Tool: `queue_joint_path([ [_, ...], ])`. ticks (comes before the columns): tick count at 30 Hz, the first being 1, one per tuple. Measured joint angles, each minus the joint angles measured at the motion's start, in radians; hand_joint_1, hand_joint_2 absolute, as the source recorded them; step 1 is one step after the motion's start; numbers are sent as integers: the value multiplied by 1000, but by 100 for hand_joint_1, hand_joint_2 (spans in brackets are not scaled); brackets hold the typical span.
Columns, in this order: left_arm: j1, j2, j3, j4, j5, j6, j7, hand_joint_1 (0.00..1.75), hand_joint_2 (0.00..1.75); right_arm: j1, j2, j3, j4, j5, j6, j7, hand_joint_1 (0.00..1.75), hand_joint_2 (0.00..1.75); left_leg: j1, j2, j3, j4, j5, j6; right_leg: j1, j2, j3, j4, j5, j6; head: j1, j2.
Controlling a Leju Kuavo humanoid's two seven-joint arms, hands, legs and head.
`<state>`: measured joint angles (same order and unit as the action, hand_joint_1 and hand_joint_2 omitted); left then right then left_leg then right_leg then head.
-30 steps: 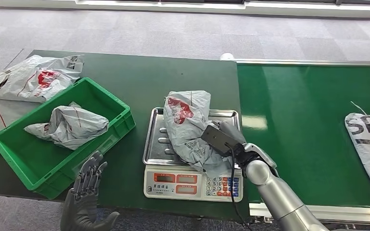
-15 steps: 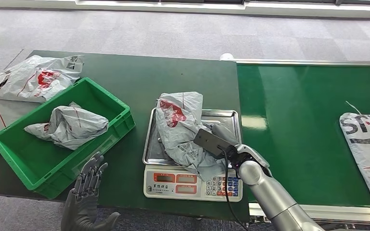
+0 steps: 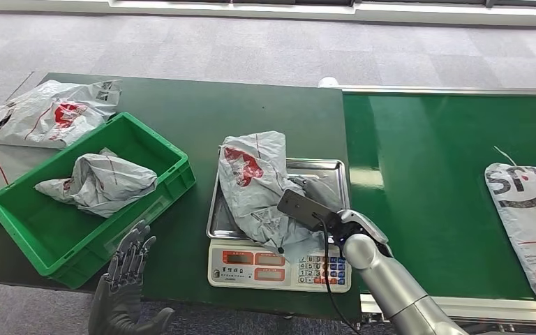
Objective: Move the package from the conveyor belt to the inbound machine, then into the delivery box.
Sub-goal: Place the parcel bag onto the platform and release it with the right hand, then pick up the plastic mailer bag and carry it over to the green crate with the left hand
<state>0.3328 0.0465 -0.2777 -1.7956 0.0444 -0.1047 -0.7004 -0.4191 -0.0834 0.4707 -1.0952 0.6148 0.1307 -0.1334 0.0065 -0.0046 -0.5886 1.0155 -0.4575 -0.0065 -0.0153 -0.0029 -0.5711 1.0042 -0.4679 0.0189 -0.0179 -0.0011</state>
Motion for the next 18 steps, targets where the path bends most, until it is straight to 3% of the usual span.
queue_joint_path([
  [6, 4, 0, 0, 0, -7, 9, 1, 0, 175, 7, 22, 0, -22, 58, -64, 1, 0, 175, 0, 0, 0, 0, 0, 0, 0, 0, 0, 0, 0, 0, 0, 0],
  [18, -9, -4, 0, 19, -26, -23, 9, 0, 175, 65, 25, -46, -131, 33, -72, -55, 0, 175, 0, 0, 0, 0, 0, 0, 0, 1, -1, 0, 0, 0, 0, 0],
])
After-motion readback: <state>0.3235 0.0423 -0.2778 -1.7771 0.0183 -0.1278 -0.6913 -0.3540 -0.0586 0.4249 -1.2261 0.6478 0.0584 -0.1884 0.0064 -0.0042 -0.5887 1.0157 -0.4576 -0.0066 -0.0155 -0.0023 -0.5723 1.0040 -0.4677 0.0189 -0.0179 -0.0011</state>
